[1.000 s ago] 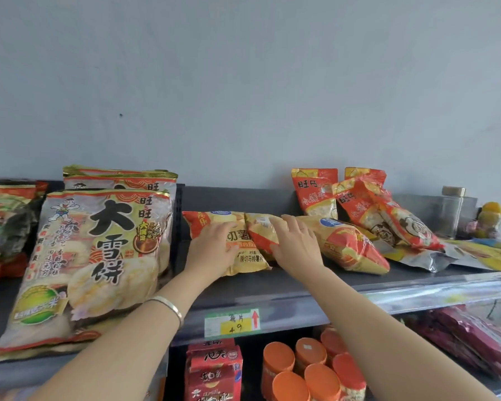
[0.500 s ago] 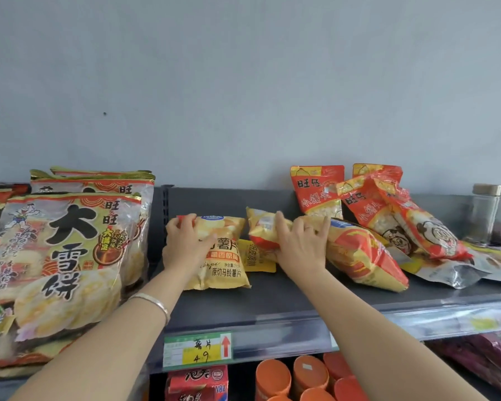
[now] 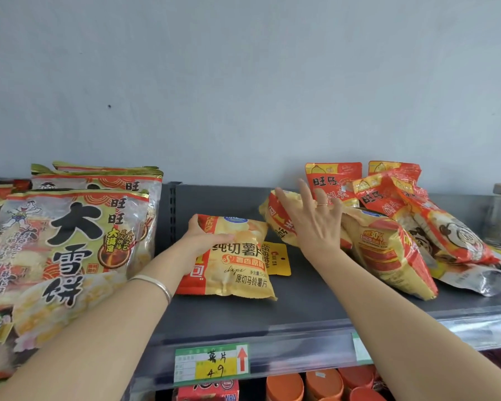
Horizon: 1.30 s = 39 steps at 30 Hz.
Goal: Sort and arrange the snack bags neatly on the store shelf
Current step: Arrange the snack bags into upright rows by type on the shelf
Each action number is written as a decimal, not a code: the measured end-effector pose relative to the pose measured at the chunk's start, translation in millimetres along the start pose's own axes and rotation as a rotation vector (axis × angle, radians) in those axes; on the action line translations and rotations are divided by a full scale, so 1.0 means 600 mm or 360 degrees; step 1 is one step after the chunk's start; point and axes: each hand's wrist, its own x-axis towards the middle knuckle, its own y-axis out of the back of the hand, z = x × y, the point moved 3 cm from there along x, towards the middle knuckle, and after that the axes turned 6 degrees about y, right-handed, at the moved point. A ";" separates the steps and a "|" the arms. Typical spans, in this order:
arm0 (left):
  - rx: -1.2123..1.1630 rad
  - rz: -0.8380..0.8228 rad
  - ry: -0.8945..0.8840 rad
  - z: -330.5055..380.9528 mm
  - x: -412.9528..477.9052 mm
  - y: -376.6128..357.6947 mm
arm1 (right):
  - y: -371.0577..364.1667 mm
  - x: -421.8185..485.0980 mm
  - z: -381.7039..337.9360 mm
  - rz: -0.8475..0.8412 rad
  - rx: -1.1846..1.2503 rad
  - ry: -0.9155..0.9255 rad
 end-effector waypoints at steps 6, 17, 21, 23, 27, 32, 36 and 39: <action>-0.0152 0.0073 -0.0059 0.009 0.003 0.006 | -0.025 0.020 0.000 0.0015 0.0215 0.0089; -0.0315 0.0195 0.0048 0.009 -0.014 0.021 | -0.048 0.013 -0.029 -0.0210 0.0473 0.0182; -0.0493 0.0353 -0.0140 0.026 -0.024 0.022 | -0.034 0.020 -0.018 -0.0026 0.0254 -0.0073; -0.0515 0.0446 -0.0268 0.037 -0.030 0.022 | -0.039 0.022 -0.009 -0.0067 0.0173 -0.0077; -0.0486 0.0544 -0.0400 0.039 -0.035 0.020 | -0.069 0.016 -0.012 -0.0258 0.0090 0.0158; -0.0552 0.0594 -0.0442 0.031 -0.032 0.024 | -0.075 0.007 -0.033 -0.0251 0.0325 0.0442; -0.0441 0.0689 -0.0533 0.036 -0.033 0.039 | -0.079 0.007 -0.058 -0.0393 0.0331 0.0745; -0.0354 0.0760 -0.0656 0.048 -0.035 0.058 | -0.083 0.016 -0.078 -0.0564 0.0155 0.0768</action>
